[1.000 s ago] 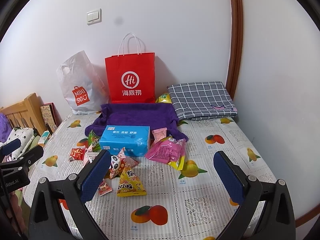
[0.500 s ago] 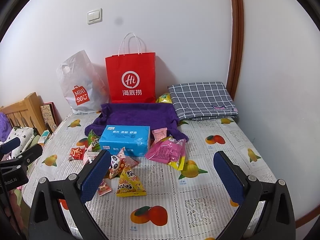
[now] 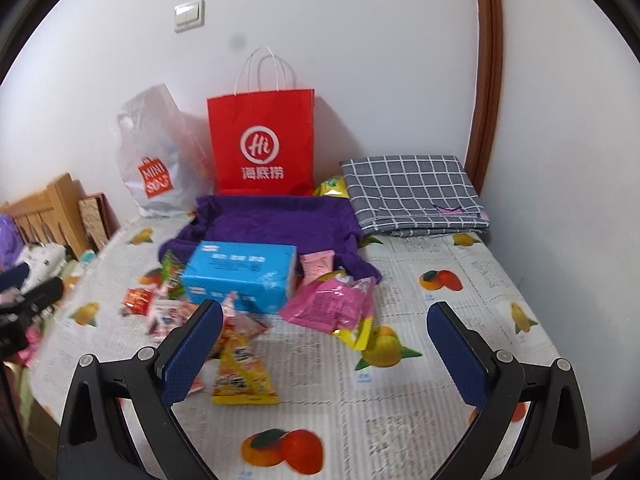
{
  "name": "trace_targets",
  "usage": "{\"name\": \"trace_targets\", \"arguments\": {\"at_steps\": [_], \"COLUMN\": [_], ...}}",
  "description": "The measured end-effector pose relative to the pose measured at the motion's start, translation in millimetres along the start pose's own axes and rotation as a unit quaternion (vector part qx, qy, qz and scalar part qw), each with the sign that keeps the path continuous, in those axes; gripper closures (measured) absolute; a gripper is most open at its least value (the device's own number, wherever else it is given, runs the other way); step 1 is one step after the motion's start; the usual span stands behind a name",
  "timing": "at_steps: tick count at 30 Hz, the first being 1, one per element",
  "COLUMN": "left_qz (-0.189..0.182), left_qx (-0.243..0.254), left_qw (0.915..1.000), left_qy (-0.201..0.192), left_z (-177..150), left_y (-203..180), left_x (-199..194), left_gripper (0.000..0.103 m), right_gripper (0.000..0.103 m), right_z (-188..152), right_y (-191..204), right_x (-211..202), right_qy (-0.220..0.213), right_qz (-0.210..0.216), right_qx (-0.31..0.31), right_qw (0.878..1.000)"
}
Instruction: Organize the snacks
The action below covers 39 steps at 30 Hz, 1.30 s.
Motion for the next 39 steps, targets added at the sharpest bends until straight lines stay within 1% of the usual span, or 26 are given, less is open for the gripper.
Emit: {"name": "trace_targets", "arguments": {"at_steps": [4,8,13,18,23,27,32,34,35,36,37,39], "left_qz": [0.001,0.010,0.002,-0.008,-0.004,-0.006,0.008,0.012,0.013,0.014,0.015,0.015], "left_qx": [-0.006,-0.002,-0.010,-0.013,-0.007,-0.020,-0.019,-0.024,-0.028,-0.033,-0.037,-0.041], "left_qw": [0.9999,0.9995,0.9984,0.9975,0.9971,0.9965,0.9958,0.9954,0.9952,0.9950,0.9947,0.9945], "left_qy": [0.015,0.028,0.056,0.069,0.076,0.081,0.089,0.092,0.093,0.093,0.094,0.095], "left_z": [-8.0,-18.8,-30.8,-37.5,-37.9,-38.6,-41.3,-42.2,-42.4,-42.4,-42.3,-42.7], "left_y": [5.9,8.7,11.0,12.1,13.6,22.1,35.3,42.6,45.9,49.8,53.1,56.2], "left_x": [20.2,43.7,74.6,95.6,107.1,113.5,122.1,125.5,127.0,129.3,132.1,136.7], "left_gripper": [0.000,0.000,0.001,0.001,0.001,0.001,0.001,0.001,0.001,0.001,0.002,0.002], "right_gripper": [0.002,0.002,0.003,0.003,0.003,0.003,0.003,0.010,0.018,0.022,0.023,0.030], "right_z": [-13.3,-27.4,-44.5,-51.9,-52.2,-56.4,-66.2,-69.8,-70.6,-70.9,-70.8,-70.7], "right_y": [-10.3,-18.9,-25.2,-27.3,-31.7,-31.6,-26.4,-24.2,-23.3,-21.9,-20.2,-17.6], "right_x": [23.8,46.7,77.6,112.9,144.1,170.5,193.4,197.4,197.4,196.4,194.6,187.8], "right_qy": [0.021,0.037,0.065,0.081,0.095,0.113,0.136,0.141,0.141,0.141,0.137,0.126], "right_qz": [-0.005,-0.005,0.012,0.010,0.004,0.006,0.010,0.025,0.032,0.038,0.039,0.037], "right_qx": [-0.001,0.006,0.026,0.042,0.058,0.068,0.067,0.073,0.077,0.077,0.072,0.057], "right_qw": [1.000,0.999,0.998,0.996,0.994,0.991,0.988,0.987,0.986,0.986,0.987,0.990]}}
Point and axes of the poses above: each gripper's, at about its wrist camera, not at the fingertips, and x roughly the way its jaws point, y to its left, z to its top, the point moved 1 cm from there along x, roughly the way its jaws point, and after that the axes turned 14 degrees about -y, right-handed, at the moved point
